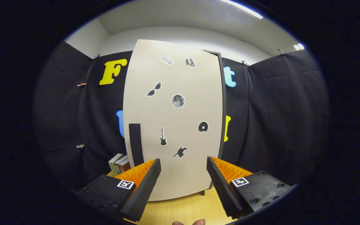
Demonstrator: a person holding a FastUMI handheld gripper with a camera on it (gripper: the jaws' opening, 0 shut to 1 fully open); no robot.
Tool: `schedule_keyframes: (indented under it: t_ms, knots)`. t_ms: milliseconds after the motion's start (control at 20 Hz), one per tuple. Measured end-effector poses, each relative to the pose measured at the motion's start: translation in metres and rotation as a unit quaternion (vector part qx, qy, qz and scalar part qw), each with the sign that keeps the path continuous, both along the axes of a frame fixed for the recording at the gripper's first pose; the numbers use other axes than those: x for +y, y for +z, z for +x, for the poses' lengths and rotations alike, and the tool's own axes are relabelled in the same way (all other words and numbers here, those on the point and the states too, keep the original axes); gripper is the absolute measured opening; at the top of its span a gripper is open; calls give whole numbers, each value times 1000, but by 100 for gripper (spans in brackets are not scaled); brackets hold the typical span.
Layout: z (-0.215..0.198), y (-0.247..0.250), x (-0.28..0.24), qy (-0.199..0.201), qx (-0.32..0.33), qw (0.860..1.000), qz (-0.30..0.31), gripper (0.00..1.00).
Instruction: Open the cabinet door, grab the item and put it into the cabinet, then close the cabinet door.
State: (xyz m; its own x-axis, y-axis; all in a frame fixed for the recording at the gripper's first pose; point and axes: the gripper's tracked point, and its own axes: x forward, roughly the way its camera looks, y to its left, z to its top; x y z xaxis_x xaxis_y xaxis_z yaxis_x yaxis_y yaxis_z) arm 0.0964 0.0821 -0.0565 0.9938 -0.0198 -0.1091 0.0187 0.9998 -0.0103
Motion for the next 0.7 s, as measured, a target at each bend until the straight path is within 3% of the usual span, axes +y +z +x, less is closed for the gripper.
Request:
schedule_keyframes:
  t_ms: [700]
  knots:
    - [-2,1,1,-10,-11,1000,-20,98]
